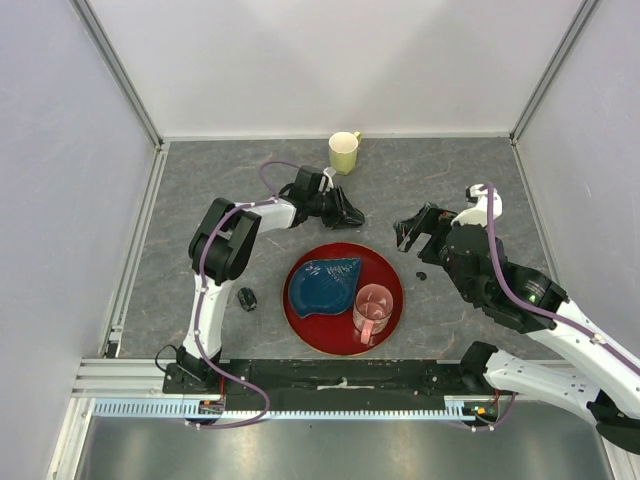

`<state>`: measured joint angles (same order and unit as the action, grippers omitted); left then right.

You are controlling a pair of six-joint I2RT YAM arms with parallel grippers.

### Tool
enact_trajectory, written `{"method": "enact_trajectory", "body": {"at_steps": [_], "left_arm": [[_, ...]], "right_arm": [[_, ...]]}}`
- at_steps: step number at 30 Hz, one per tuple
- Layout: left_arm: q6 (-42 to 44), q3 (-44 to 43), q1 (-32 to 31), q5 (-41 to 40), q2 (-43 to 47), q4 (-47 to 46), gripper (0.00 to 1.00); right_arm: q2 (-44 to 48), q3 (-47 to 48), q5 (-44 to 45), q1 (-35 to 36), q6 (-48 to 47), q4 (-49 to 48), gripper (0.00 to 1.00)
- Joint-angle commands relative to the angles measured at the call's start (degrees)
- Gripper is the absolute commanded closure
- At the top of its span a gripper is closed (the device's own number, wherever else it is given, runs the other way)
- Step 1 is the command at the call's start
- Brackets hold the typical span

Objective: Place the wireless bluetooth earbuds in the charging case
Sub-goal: Place the charging case at the center of the board.

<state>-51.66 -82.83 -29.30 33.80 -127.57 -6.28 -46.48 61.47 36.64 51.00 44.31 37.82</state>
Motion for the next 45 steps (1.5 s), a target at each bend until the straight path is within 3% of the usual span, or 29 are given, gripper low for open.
{"method": "enact_trajectory", "body": {"at_steps": [1, 6, 13, 17, 21, 27, 28, 37, 45], "left_arm": [[-2.5, -2.3, 0.3, -1.3, -0.7, 0.3, 0.82], [-3.3, -2.6, 0.3, -1.2, -2.2, 0.1, 0.8], [-4.5, -2.9, 0.3, -1.5, -2.8, 0.0, 0.63], [-4.5, -2.8, 0.4, -1.4, -2.8, 0.2, 0.59], [-4.2, -1.7, 0.4, -1.9, -2.0, 0.5, 0.44], [-1.3, -0.1, 0.4, -4.7, 1.1, 3.1, 0.42], [-0.5, 0.1, 0.4, -5.1, 1.7, 3.5, 0.29], [5.1, 1.8, 0.4, -11.5, 7.7, 8.7, 0.17], [8.1, 4.0, 0.5, -16.4, 15.0, 10.7, 0.13]], "right_arm": [[0.6, -0.6, 0.0, -0.1, -0.3, -0.3, 0.02], [0.3, -0.7, -0.3, 0.0, -0.6, -0.3, 0.02], [0.0, -1.1, -1.3, -0.1, -0.7, -0.4, 0.02], [0.2, -1.4, -2.1, 0.0, -0.6, -0.6, 0.02], [0.3, -1.7, -2.5, -0.1, -0.3, -0.6, 0.02], [0.5, -1.9, -2.9, 0.0, 0.0, -0.6, 0.02], [0.5, -1.9, -3.0, 0.0, 0.1, -0.6, 0.02], [0.4, -2.1, -3.5, -0.1, 0.5, -0.7, 0.02], [0.6, -2.4, -3.7, -0.2, 0.9, -1.0, 0.02]]}}
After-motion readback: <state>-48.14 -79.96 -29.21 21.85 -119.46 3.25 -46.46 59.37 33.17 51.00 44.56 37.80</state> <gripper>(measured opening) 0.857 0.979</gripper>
